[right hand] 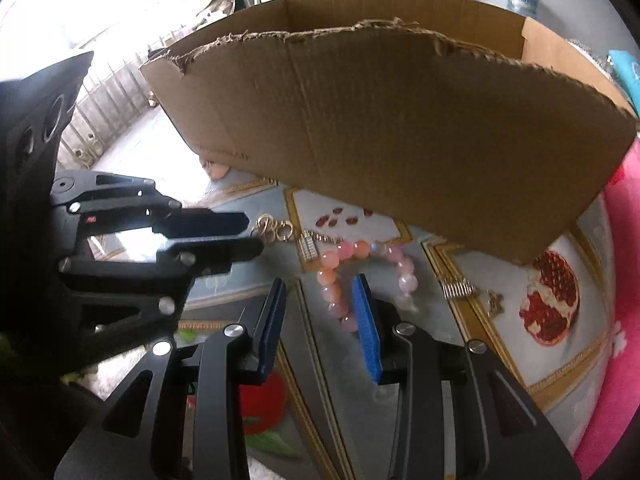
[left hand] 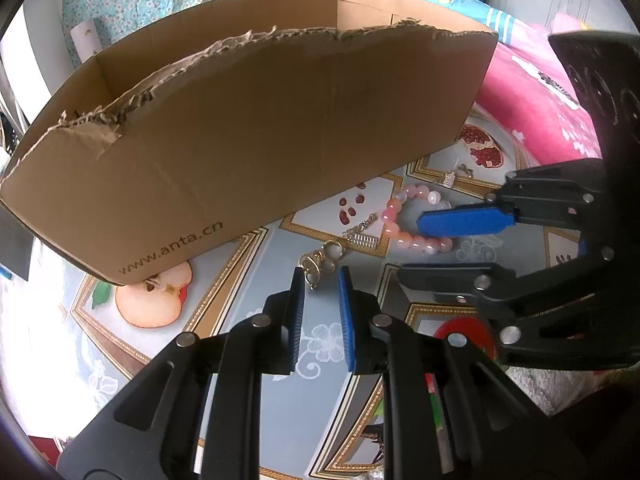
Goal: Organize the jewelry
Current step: 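Close the left gripper on the gold butterfly charm and lift it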
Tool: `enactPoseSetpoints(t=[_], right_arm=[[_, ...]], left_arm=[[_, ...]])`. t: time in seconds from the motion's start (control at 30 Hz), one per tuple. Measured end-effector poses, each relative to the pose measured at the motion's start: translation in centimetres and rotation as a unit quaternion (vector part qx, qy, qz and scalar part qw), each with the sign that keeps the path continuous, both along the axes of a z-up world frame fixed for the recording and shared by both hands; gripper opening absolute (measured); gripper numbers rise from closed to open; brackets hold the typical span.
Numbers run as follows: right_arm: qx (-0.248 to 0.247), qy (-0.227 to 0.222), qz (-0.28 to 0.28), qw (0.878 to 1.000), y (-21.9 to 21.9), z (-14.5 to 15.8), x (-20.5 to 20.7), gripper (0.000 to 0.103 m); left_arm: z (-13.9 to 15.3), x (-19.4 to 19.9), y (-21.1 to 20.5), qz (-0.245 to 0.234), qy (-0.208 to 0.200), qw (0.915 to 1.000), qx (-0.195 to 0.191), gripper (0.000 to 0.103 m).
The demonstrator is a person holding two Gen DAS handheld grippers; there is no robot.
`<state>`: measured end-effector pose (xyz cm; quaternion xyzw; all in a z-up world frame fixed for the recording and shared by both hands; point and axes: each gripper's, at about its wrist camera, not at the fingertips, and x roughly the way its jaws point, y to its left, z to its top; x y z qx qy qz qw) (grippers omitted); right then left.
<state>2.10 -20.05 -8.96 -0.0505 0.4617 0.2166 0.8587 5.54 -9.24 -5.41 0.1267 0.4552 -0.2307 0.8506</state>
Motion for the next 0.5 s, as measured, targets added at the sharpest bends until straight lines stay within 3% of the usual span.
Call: enactPoseSetpoints(t=[0.5], right_arm=[[-0.005,0.04,-0.066,0.997,-4.1,0.5,-3.9,0.034]], left_arm=[[-0.2,0.1,0.5,0.008,0.005,0.9997,-0.021,0.016]])
